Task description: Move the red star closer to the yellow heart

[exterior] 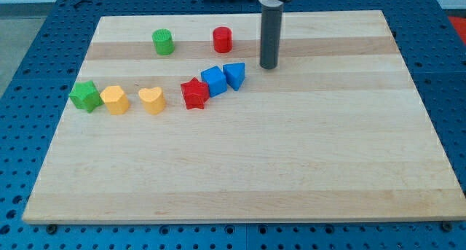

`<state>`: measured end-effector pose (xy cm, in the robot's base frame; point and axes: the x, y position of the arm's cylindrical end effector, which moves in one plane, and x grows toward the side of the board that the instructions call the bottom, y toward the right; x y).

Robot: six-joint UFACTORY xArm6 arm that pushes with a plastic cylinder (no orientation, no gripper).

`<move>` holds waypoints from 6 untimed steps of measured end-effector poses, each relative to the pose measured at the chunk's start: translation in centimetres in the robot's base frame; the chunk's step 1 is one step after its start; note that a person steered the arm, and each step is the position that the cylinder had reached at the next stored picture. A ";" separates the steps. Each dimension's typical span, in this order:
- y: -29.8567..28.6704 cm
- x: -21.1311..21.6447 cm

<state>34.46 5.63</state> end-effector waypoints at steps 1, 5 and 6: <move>0.2 1.8; -6.7 6.2; -8.6 6.2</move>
<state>40.69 -2.93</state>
